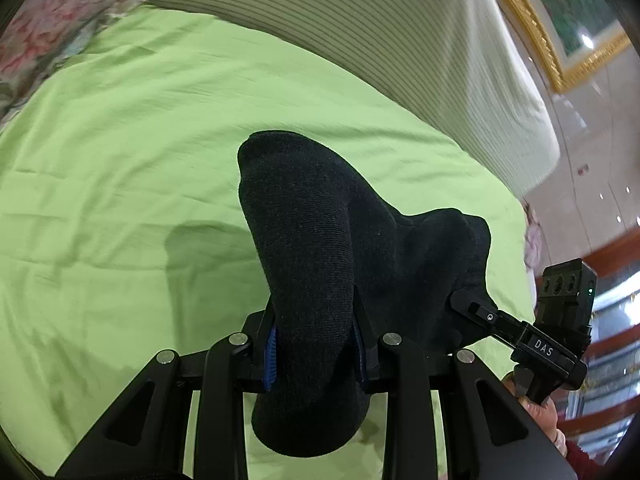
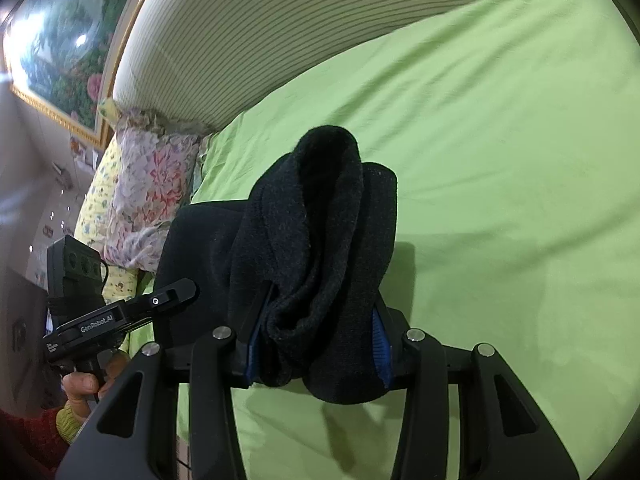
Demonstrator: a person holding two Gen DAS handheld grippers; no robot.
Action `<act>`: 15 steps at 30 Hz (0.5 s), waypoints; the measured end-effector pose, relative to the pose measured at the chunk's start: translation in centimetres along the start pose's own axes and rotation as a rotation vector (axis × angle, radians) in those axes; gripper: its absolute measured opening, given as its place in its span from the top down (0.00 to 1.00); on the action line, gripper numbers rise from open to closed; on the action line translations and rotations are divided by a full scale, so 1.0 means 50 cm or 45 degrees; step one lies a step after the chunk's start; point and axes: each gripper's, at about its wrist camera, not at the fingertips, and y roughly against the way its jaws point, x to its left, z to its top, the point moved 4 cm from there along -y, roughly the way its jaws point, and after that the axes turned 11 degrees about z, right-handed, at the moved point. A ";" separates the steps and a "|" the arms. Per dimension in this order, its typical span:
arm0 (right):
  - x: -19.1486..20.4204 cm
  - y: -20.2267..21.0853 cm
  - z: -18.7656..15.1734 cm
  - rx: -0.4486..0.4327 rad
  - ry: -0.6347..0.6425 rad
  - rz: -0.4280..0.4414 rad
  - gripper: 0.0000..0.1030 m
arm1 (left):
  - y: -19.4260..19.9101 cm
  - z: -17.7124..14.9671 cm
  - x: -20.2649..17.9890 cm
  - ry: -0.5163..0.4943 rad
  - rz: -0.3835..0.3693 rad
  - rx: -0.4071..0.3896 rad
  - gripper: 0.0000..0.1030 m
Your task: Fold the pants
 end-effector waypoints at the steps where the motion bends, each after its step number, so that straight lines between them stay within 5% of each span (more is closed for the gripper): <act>1: 0.005 -0.015 0.006 0.011 0.006 0.001 0.56 | 0.000 0.007 0.012 0.012 0.012 -0.005 0.72; 15: 0.021 -0.139 0.041 0.116 0.068 -0.021 0.56 | -0.045 0.039 0.109 0.099 0.116 -0.011 0.72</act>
